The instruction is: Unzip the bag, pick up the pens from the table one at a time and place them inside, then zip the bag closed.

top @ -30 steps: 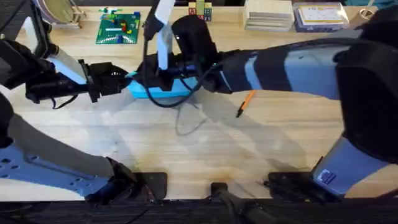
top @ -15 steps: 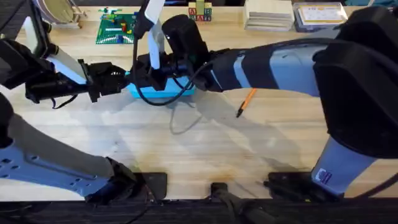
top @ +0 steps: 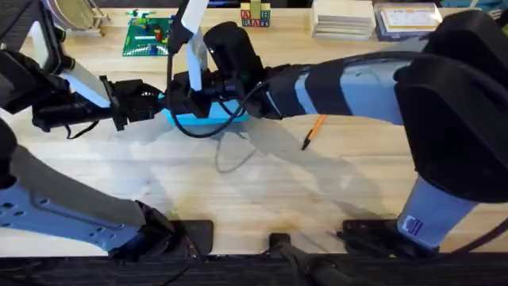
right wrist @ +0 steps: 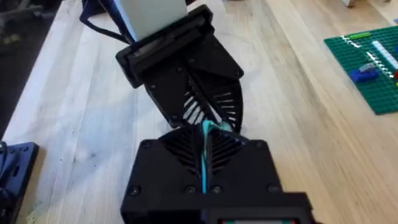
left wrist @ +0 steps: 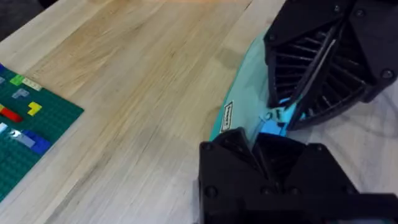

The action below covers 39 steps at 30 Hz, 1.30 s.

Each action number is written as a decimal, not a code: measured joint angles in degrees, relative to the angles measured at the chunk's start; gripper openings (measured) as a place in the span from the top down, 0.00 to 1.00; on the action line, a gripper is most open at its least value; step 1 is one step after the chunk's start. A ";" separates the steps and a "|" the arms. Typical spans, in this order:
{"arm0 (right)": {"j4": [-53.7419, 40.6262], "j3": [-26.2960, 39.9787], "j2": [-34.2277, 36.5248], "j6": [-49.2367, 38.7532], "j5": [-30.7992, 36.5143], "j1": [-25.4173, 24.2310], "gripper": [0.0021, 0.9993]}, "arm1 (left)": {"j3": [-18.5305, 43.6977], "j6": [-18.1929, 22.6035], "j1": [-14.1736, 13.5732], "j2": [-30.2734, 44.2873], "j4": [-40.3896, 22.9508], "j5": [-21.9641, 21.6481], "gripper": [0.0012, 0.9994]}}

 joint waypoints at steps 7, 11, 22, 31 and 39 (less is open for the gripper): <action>-0.01 0.02 -0.02 0.38 0.00 0.00 0.97 | 0.00 0.00 0.00 0.00 -0.02 0.00 0.96; -0.06 0.04 0.00 0.41 0.00 0.00 0.97 | 0.00 0.00 0.00 0.00 -0.02 0.01 0.96; 0.49 0.74 0.00 1.31 -0.53 0.74 0.76 | 0.02 0.04 -0.02 0.00 -0.13 0.08 0.96; 1.23 1.70 0.00 1.77 -2.31 1.56 0.00 | 0.02 0.02 -0.24 0.00 -0.16 0.12 0.96; 1.06 1.70 -1.33 3.40 -2.43 -1.46 0.00 | 0.02 0.02 -0.24 0.00 -0.15 0.12 0.96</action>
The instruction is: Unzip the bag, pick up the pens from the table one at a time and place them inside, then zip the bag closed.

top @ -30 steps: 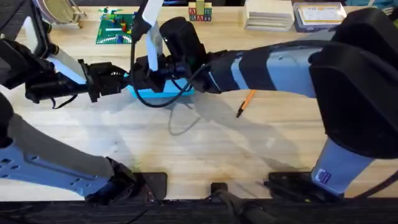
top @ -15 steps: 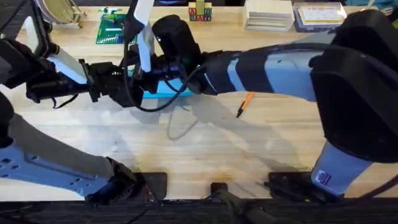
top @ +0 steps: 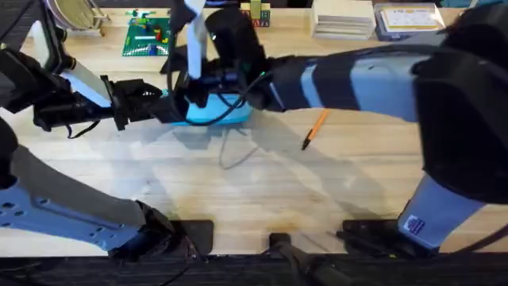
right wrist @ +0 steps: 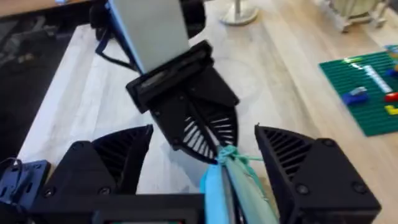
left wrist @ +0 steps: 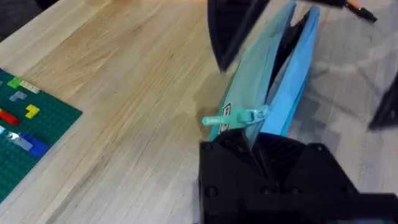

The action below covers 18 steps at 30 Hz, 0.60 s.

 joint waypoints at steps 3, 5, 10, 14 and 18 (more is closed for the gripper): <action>-2.26 0.00 -2.24 0.06 0.00 -1.47 0.00 | 0.00 0.00 0.00 0.00 -0.02 0.00 0.96; -5.10 0.01 -3.99 0.22 -0.01 -2.50 0.00 | 0.00 0.00 0.00 0.00 -0.01 0.00 0.96; -17.47 0.07 -8.95 0.65 -0.02 -6.48 0.00 | 0.00 0.00 0.00 0.00 0.00 0.00 0.96; -34.82 0.07 -15.69 -3.76 0.02 -13.32 0.00 | 0.00 0.00 0.00 0.00 -0.02 0.00 0.96; -42.19 0.07 -20.08 -8.02 0.05 -15.69 0.00 | 0.00 0.00 0.00 0.00 -0.35 0.19 0.96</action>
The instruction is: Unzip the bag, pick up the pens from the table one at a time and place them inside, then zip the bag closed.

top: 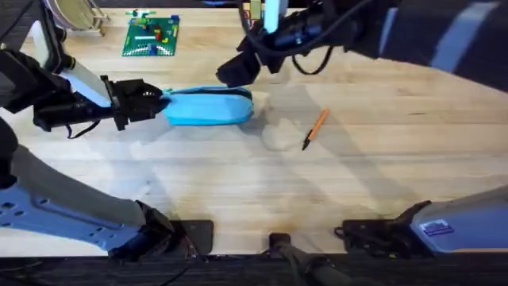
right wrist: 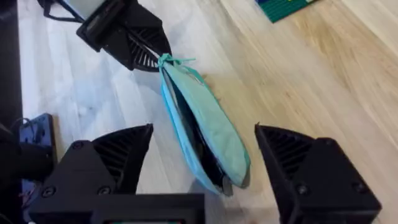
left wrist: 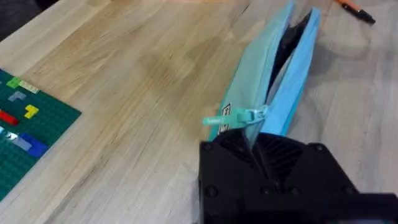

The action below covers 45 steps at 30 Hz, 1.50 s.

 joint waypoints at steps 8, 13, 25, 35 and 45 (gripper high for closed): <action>-8.81 0.00 -5.59 -4.77 2.34 -1.89 0.00 | 0.00 0.00 0.00 0.00 -0.25 0.09 0.96; -11.82 0.00 -8.64 -6.51 4.21 -1.93 0.00 | 0.00 0.21 0.00 0.00 -0.54 0.50 0.66; -12.62 0.00 -13.13 -7.54 5.20 -1.93 0.00 | 0.02 0.24 0.02 -0.41 -1.97 1.53 0.00; -12.62 0.00 -13.13 -7.54 5.20 -1.93 0.00 | 0.02 0.50 0.35 -13.63 -6.57 -1.21 0.00; -13.92 0.00 -17.27 -7.75 5.18 -2.90 0.00 | 0.02 -7.46 0.35 -25.42 -9.81 -4.43 0.00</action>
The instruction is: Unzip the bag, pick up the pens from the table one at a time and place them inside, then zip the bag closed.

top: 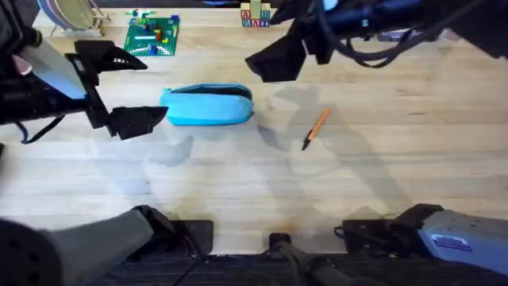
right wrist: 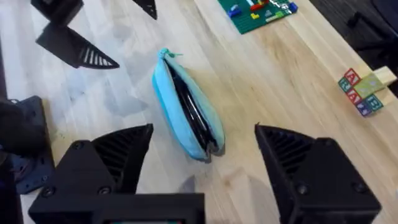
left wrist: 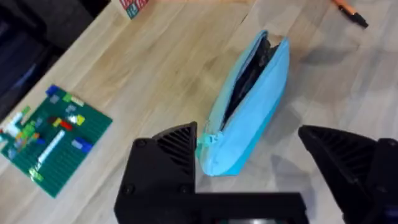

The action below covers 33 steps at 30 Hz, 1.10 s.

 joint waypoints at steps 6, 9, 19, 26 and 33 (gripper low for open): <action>-6.03 0.00 -0.35 0.00 0.13 -3.04 0.00 | 0.00 -17.34 0.00 -8.41 -0.17 -5.30 0.00; -7.16 0.00 -0.35 0.00 0.20 -3.27 0.00 | 0.00 -24.00 -0.02 -12.19 -0.17 -7.67 0.00; -7.23 0.00 -0.35 -0.19 0.19 -3.27 0.53 | 0.00 -40.82 -2.50 -23.30 -0.02 -14.15 0.01; -7.77 0.00 -0.35 -2.73 0.17 -3.27 0.97 | 0.00 -47.99 -3.93 -23.30 0.04 -15.83 0.00; -8.78 0.00 -0.34 -15.50 0.14 -3.27 0.97 | 0.00 -53.86 -3.93 -23.30 0.05 -16.56 0.00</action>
